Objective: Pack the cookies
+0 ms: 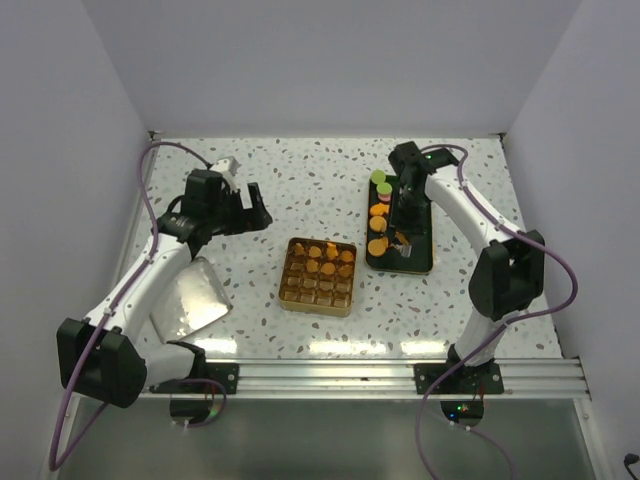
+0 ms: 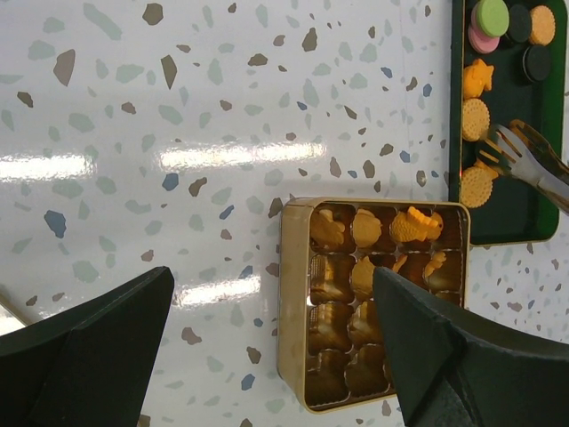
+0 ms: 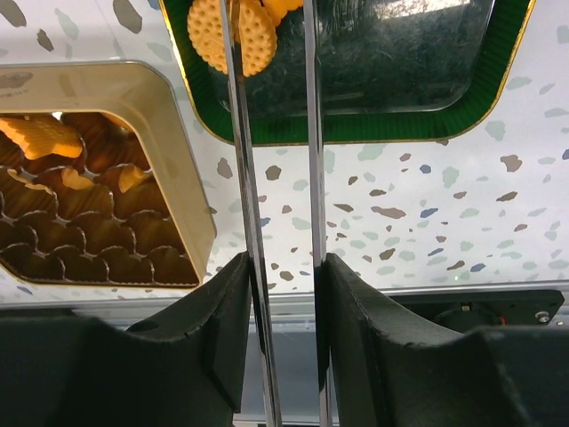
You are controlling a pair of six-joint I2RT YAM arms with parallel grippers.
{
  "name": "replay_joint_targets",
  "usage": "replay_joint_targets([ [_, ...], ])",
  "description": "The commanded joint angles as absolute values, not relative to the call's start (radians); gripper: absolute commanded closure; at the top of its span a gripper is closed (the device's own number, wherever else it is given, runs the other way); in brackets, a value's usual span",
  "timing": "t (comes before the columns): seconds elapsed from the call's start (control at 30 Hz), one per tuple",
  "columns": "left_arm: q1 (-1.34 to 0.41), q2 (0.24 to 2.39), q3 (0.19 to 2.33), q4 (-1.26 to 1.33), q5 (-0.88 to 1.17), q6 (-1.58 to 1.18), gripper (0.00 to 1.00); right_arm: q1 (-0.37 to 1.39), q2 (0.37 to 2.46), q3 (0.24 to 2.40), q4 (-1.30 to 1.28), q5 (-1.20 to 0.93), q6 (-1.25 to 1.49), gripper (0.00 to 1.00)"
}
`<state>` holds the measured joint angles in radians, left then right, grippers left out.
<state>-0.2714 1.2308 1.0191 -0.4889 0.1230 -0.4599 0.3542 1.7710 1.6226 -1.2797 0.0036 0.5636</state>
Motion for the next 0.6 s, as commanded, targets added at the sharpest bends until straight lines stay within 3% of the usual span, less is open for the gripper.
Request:
replay_joint_targets([
  [0.0, -0.276, 1.238, 1.051, -0.453, 0.132, -0.448, 0.00, 0.350, 1.733, 1.606, -1.262, 0.012, 0.557, 0.68],
  [0.33, -0.276, 1.230, 1.069, -0.460, 0.137, -0.446, 0.00, 0.351, 1.746, 1.842, -1.379, 0.133, 0.517, 0.71],
  [0.57, -0.275, 1.195, 1.052, -0.466, 0.135, -0.457, 0.00, 0.385, 1.726, 2.008, -1.451, 0.085, 0.532, 0.71],
])
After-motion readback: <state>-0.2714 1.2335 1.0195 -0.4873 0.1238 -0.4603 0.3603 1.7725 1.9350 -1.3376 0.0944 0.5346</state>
